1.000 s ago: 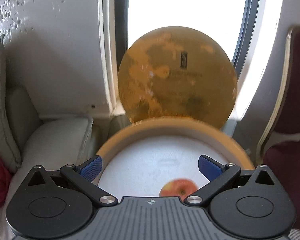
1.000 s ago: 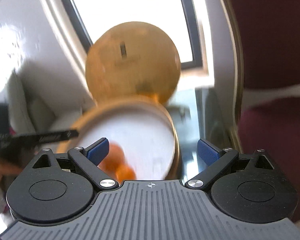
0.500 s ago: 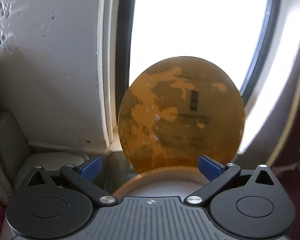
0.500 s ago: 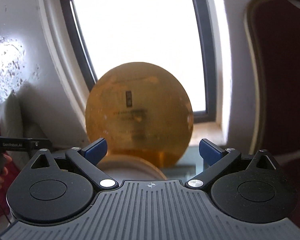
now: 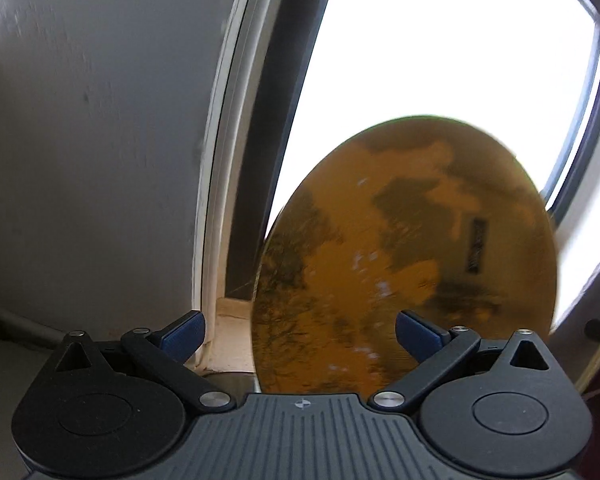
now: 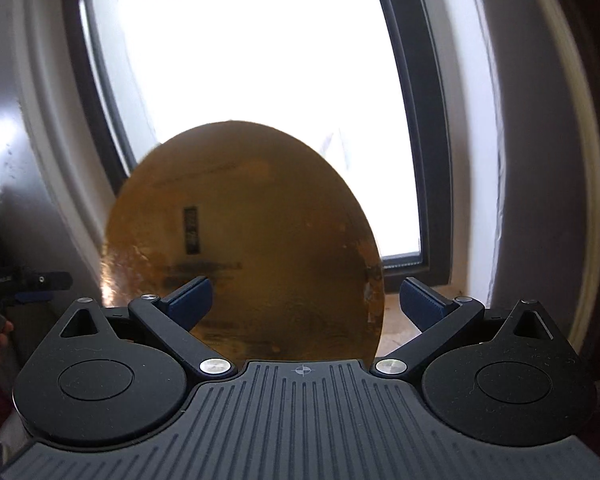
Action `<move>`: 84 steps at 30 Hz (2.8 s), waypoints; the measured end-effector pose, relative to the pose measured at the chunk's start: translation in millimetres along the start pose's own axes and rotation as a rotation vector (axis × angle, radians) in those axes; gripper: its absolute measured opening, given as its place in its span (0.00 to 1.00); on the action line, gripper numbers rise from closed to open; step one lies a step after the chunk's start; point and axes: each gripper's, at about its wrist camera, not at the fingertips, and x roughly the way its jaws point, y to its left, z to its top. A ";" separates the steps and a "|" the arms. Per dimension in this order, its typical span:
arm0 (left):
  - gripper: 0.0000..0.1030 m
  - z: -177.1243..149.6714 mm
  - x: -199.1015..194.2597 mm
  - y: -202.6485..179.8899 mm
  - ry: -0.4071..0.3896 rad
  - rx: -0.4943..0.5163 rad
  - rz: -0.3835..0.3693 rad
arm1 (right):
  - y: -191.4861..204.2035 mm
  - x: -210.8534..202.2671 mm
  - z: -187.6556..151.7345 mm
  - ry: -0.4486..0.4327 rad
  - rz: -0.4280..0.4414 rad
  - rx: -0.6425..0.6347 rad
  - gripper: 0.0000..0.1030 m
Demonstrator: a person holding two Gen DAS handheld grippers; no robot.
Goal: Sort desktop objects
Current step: 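Move both grippers to the upright gold lid and grasp its rim, then tilt the gold lid down over the open box with both grippers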
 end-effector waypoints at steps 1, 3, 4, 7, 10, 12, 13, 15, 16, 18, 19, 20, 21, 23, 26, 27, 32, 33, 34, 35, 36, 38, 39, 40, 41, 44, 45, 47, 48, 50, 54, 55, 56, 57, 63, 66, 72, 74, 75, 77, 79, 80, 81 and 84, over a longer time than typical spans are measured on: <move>0.99 -1.6 4.8 6.9 0.004 -0.011 -0.004 | -4.2 10.1 -0.9 0.011 0.001 0.003 0.99; 0.99 -3.7 18.4 18.6 0.016 -0.059 -0.022 | -11.5 25.6 -2.6 0.026 0.008 0.012 0.99; 0.99 -4.8 22.6 23.2 0.024 -0.086 -0.034 | -15.1 33.4 -3.2 0.034 0.014 0.015 0.99; 0.99 -8.7 37.1 34.0 0.037 -0.141 -0.076 | -23.1 53.2 -5.7 0.050 0.035 0.029 0.99; 0.99 -13.4 46.0 38.1 0.022 -0.140 -0.105 | -29.8 65.8 -8.5 0.043 0.062 0.043 1.00; 0.99 -16.3 50.0 40.6 0.008 -0.146 -0.121 | -31.5 74.4 -9.8 0.036 0.065 0.035 1.00; 0.99 -17.6 50.2 42.4 -0.001 -0.149 -0.130 | -31.4 79.3 -9.6 0.034 0.066 0.029 1.00; 0.99 -20.0 52.5 45.7 -0.011 -0.153 -0.149 | -33.3 86.4 -10.2 0.030 0.072 0.029 1.00; 0.99 -20.8 53.7 47.3 -0.014 -0.155 -0.156 | -34.0 89.8 -11.2 0.028 0.081 0.033 1.00; 0.99 -22.6 55.5 52.0 -0.020 -0.163 -0.172 | -34.5 95.3 -11.8 0.026 0.103 0.037 1.00; 0.99 -23.3 56.2 54.3 -0.023 -0.167 -0.180 | -34.7 98.0 -12.0 0.023 0.115 0.039 1.00; 1.00 -23.9 56.3 57.0 -0.027 -0.170 -0.181 | -35.2 99.9 -12.2 0.018 0.120 0.047 1.00; 1.00 -24.5 56.3 59.7 -0.032 -0.174 -0.183 | -36.3 101.1 -12.6 0.011 0.120 0.059 1.00; 1.00 -26.4 55.8 66.9 -0.036 -0.187 -0.190 | -39.3 104.3 -13.2 -0.002 0.120 0.085 1.00; 1.00 -26.7 54.2 76.9 -0.030 -0.210 -0.187 | -47.6 106.0 -18.0 -0.018 0.131 0.124 1.00; 1.00 -26.1 53.5 80.4 -0.026 -0.209 -0.187 | -49.5 105.9 -20.4 -0.029 0.136 0.131 1.00; 1.00 -24.3 46.7 93.0 -0.036 -0.199 -0.159 | -54.2 108.6 -25.1 -0.044 0.159 0.153 1.00; 1.00 -24.8 44.0 95.8 -0.049 -0.193 -0.151 | -52.8 108.6 -24.0 -0.040 0.156 0.146 1.00; 0.99 -25.0 40.8 99.0 -0.063 -0.194 -0.145 | -51.2 108.5 -22.7 -0.033 0.154 0.136 1.00; 0.99 -23.7 36.2 102.6 -0.080 -0.196 -0.146 | -49.4 107.8 -21.9 -0.030 0.154 0.122 1.00; 0.99 -22.4 31.7 106.1 -0.096 -0.198 -0.147 | -46.5 105.0 -21.3 -0.040 0.153 0.099 0.99; 0.99 -19.8 22.5 113.2 -0.129 -0.203 -0.149 | -38.6 96.2 -19.8 -0.077 0.147 0.042 0.98; 0.99 -17.2 16.1 115.6 -0.146 -0.200 -0.152 | -34.6 90.7 -18.3 -0.101 0.144 0.022 0.97; 0.98 -14.5 9.5 118.0 -0.163 -0.197 -0.155 | -30.6 83.7 -15.8 -0.131 0.139 0.012 0.97; 0.98 -10.6 0.2 120.8 -0.183 -0.193 -0.161 | -27.6 78.3 -12.5 -0.157 0.133 0.003 0.96; 0.99 0.9 -30.1 127.0 -0.239 -0.183 -0.181 | -16.0 55.3 -0.4 -0.234 0.119 -0.037 0.96; 0.98 4.7 -40.9 128.2 -0.252 -0.184 -0.183 | -11.4 44.6 3.9 -0.260 0.115 -0.049 0.96; 0.98 12.4 -66.1 130.9 -0.283 -0.182 -0.186 | -3.8 22.3 11.7 -0.309 0.106 -0.056 0.96; 0.98 16.2 -80.2 132.3 -0.301 -0.179 -0.188 | 0.4 10.7 15.2 -0.329 0.099 -0.063 0.96; 0.98 21.0 -109.3 134.6 -0.328 -0.147 -0.189 | 10.4 -17.0 22.1 -0.370 0.086 -0.077 0.96; 0.98 21.1 -165.5 138.7 -0.350 -0.109 -0.190 | 26.7 -80.9 34.8 -0.417 0.075 -0.063 0.96; 0.98 19.8 -180.2 141.2 -0.354 -0.109 -0.188 | 29.3 -97.5 36.8 -0.425 0.075 -0.050 0.96; 0.98 17.5 -194.6 140.5 -0.357 -0.109 -0.189 | 32.2 -113.4 37.6 -0.432 0.074 -0.049 0.96; 0.99 15.2 -209.1 140.0 -0.360 -0.108 -0.189 | 35.8 -129.1 38.0 -0.433 0.072 -0.057 0.96; 0.98 -17.5 -292.1 146.3 -0.357 -0.102 -0.184 | 52.0 -215.1 30.0 -0.432 0.068 -0.113 0.96; 0.98 -43.6 -327.7 146.3 -0.336 -0.098 -0.169 | 53.9 -251.2 19.6 -0.401 0.065 -0.115 0.96; 0.97 -92.8 -392.9 153.9 -0.250 -0.108 -0.142 | 43.7 -313.0 -8.6 -0.324 0.055 -0.082 0.96; 0.97 -108.9 -411.2 153.1 -0.219 -0.118 -0.127 | 41.4 -332.5 -19.0 -0.309 0.051 -0.073 0.96; 0.97 -115.0 -419.0 153.8 -0.202 -0.124 -0.119 | 40.2 -341.9 -24.7 -0.301 0.051 -0.068 0.96; 0.97 -121.4 -431.0 147.9 -0.173 -0.136 -0.104 | 37.0 -354.7 -34.9 -0.281 0.051 -0.055 0.96; 0.97 -132.4 -437.5 151.1 -0.141 -0.137 -0.088 | 32.7 -366.4 -45.7 -0.253 0.052 -0.030 0.96; 0.97 -139.0 -440.2 155.9 -0.114 -0.141 -0.082 | 30.4 -372.1 -51.3 -0.238 0.052 -0.015 0.96; 0.97 -145.5 -442.9 160.6 -0.087 -0.146 -0.075 | 27.5 -376.7 -57.4 -0.221 0.052 -0.001 0.96; 0.98 -166.8 -458.1 169.0 -0.013 -0.162 -0.049 | 18.2 -383.7 -75.4 -0.175 0.047 0.033 0.96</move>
